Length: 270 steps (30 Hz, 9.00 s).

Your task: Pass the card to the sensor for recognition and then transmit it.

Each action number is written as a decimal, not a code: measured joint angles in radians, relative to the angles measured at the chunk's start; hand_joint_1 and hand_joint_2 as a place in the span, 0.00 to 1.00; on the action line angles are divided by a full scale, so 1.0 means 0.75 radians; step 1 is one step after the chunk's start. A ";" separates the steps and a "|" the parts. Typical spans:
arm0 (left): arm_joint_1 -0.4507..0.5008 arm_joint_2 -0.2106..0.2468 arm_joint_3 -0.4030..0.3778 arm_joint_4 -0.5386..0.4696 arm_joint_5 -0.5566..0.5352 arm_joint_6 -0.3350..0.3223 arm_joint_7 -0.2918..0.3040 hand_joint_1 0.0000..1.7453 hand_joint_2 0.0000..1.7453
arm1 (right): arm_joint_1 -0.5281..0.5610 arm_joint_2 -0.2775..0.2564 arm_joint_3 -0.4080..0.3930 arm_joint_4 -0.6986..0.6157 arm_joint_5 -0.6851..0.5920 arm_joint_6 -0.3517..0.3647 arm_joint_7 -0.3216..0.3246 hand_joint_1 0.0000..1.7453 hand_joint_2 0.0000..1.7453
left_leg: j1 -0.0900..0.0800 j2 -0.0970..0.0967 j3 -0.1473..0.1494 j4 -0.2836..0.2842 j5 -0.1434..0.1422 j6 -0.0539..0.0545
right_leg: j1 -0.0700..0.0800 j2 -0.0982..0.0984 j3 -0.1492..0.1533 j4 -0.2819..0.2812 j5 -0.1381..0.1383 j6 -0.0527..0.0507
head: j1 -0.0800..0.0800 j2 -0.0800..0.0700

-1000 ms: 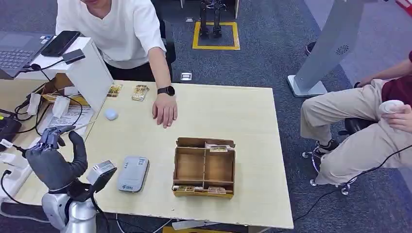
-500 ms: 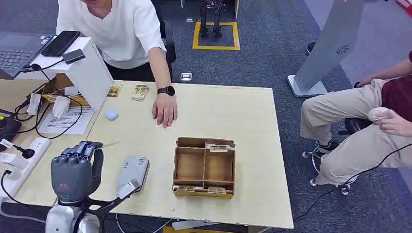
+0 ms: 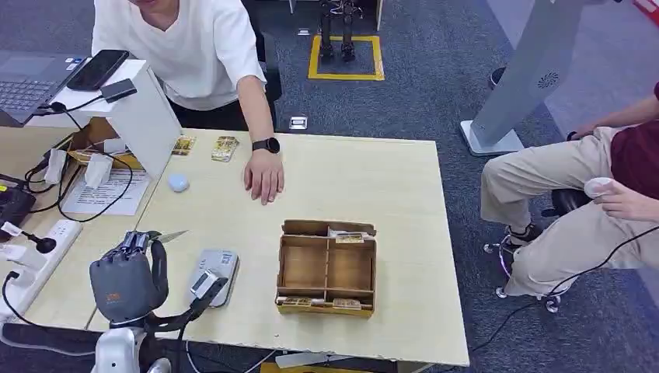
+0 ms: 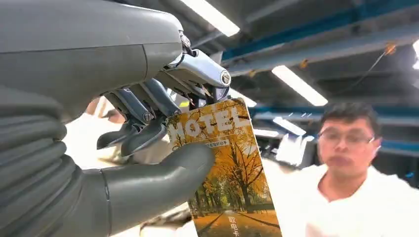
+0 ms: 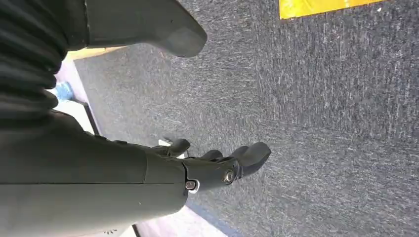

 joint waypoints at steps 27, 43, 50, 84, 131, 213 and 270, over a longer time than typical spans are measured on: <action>-0.068 0.154 -0.542 0.365 -0.001 0.001 0.153 1.00 1.00 | 0.001 -0.005 -0.006 0.000 -0.001 0.012 -0.010 0.00 1.00 | -0.001 0.001 0.000 0.000 -0.001 0.000 | 0.000 0.002 0.000 0.000 0.000 0.000 | 0.000 0.000; -0.062 0.120 -0.541 0.415 -0.001 0.001 0.196 1.00 1.00 | 0.001 -0.005 -0.007 0.000 -0.005 0.010 -0.010 0.00 1.00 | -0.001 0.001 0.000 0.000 -0.001 0.000 | 0.000 0.001 0.000 0.000 0.000 0.000 | 0.000 0.000; -0.005 0.030 -0.418 0.298 0.005 0.002 0.068 1.00 1.00 | 0.002 -0.005 -0.009 0.000 -0.017 0.001 -0.011 0.00 1.00 | -0.001 0.001 0.000 0.000 -0.001 0.000 | -0.001 0.002 0.000 0.000 0.000 0.000 | 0.000 0.000; 0.014 -0.530 0.543 0.077 0.212 0.001 -0.931 1.00 1.00 | 0.000 0.014 -0.007 -0.001 0.010 -0.012 0.014 0.00 1.00 | -0.001 0.002 0.001 0.000 0.000 -0.001 | 0.000 0.002 0.000 0.000 0.000 0.000 | -0.001 0.000; -0.133 -0.139 -0.125 0.383 -0.001 0.001 -0.046 1.00 1.00 | -0.009 0.006 0.029 0.000 0.016 0.020 -0.002 0.00 1.00 | -0.001 0.001 0.000 0.000 0.000 -0.001 | 0.000 0.001 0.000 0.000 0.000 0.000 | 0.000 0.001; -0.196 -0.125 -0.185 0.800 0.024 0.005 -0.231 1.00 1.00 | -0.010 -0.011 0.031 0.000 0.048 0.046 0.009 0.00 1.00 | -0.001 0.000 0.003 0.000 0.000 -0.001 | 0.000 -0.001 0.005 0.000 0.000 0.000 | 0.000 0.000; -0.484 -0.434 0.357 0.653 0.990 0.002 -0.832 0.00 1.00 | -0.033 0.009 0.033 -0.001 0.097 0.037 0.043 0.00 1.00 | -0.001 -0.001 0.001 0.000 0.002 -0.001 | 0.000 -0.001 0.002 0.000 0.002 0.001 | 0.000 0.000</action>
